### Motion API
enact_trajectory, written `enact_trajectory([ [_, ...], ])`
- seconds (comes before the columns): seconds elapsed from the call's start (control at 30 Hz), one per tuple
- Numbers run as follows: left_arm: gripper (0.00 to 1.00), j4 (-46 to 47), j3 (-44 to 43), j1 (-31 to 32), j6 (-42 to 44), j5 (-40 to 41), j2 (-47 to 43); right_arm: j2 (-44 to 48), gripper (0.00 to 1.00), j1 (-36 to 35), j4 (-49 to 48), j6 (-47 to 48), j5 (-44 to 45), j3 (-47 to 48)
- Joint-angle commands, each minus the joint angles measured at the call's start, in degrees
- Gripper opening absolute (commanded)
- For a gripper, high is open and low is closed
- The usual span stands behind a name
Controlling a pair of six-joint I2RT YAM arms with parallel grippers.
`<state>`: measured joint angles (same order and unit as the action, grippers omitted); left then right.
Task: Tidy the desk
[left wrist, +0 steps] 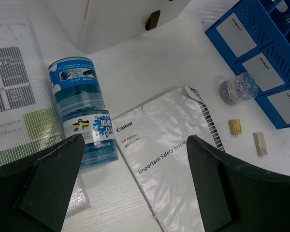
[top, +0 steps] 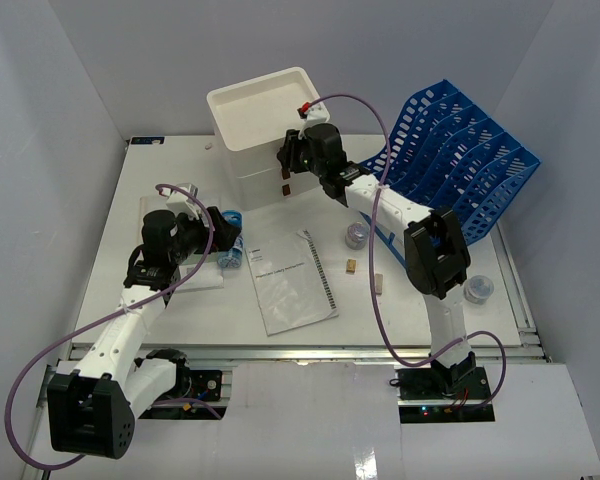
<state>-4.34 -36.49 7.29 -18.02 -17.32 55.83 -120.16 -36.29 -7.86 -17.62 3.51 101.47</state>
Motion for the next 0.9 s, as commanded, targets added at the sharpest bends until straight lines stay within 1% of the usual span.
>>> enact_trajectory([
  [0.0, 0.98, -0.06, -2.12, 0.12, 0.44, -0.17, -0.29, -0.92, 0.37, -0.09, -3.97, 1.21, 3.01, 3.61],
  [0.03, 0.98, -0.06, -2.09, 0.09, 0.49, -0.17, -0.29, -1.10, 0.35, -0.09, -4.05, 1.52, 3.27, 3.84],
  [0.13, 0.98, -0.06, -2.09, 0.09, 0.53, -0.17, -0.22, -1.30, 0.23, -0.09, -4.23, 2.23, 3.76, 4.22],
  [0.3, 0.98, -0.14, -2.20, 0.09, 0.52, -0.94, 0.28, 0.25, 0.08, -0.09, -4.27, 3.54, 3.80, 2.55],
  [0.43, 0.98, -0.23, -2.44, 0.09, 0.44, -2.05, 0.97, 4.25, 0.08, -0.09, -4.92, 4.37, 1.36, -2.29],
  [0.67, 0.98, -0.32, -2.62, 0.16, 0.29, -2.98, 1.06, 14.82, 0.08, -0.09, -8.11, 5.90, -1.90, -17.52],
  [0.87, 0.98, -0.37, -2.66, 0.18, 0.21, -3.47, 1.08, 23.01, 0.08, -0.09, -9.10, 6.42, -4.05, -28.42],
])
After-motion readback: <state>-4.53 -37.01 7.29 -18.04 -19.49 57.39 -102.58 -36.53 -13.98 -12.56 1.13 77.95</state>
